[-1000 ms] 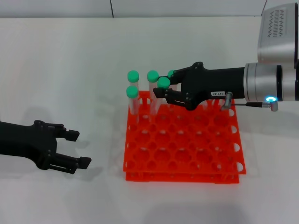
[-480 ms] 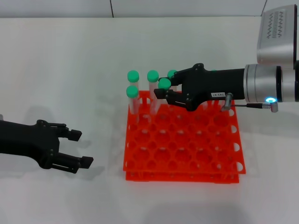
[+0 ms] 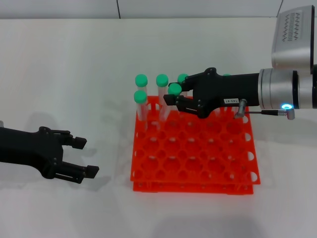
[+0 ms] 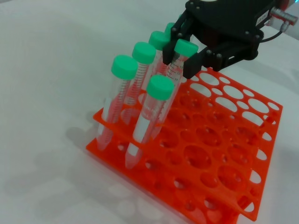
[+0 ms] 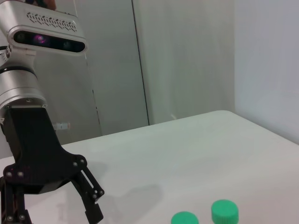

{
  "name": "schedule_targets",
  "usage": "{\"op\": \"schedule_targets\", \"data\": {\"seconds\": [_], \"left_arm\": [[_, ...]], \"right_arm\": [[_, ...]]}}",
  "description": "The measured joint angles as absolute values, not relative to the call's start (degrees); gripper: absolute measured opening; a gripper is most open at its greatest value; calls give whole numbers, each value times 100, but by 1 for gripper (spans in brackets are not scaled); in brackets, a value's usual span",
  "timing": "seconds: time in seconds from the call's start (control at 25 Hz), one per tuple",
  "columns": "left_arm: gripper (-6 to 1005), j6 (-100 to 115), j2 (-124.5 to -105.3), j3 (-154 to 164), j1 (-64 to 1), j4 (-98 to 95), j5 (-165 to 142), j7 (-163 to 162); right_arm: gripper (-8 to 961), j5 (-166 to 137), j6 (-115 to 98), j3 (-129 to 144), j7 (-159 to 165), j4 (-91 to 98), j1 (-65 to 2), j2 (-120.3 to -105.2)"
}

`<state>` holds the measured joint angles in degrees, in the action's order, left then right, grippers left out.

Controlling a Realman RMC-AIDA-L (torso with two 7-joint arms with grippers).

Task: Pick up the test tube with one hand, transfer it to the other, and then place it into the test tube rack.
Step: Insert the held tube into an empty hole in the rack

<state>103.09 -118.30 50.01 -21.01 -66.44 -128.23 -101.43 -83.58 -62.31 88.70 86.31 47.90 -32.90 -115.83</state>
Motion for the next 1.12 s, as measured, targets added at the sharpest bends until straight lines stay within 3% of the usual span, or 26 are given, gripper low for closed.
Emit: {"op": "schedule_targets", "data": {"seconds": [1.12], "left_arm": [[883, 10321, -11829, 4988, -2100, -6644, -12817, -10078]], "right_arm": [[260, -8358, -6268, 9003, 8715, 4807, -3505, -11557]]}}
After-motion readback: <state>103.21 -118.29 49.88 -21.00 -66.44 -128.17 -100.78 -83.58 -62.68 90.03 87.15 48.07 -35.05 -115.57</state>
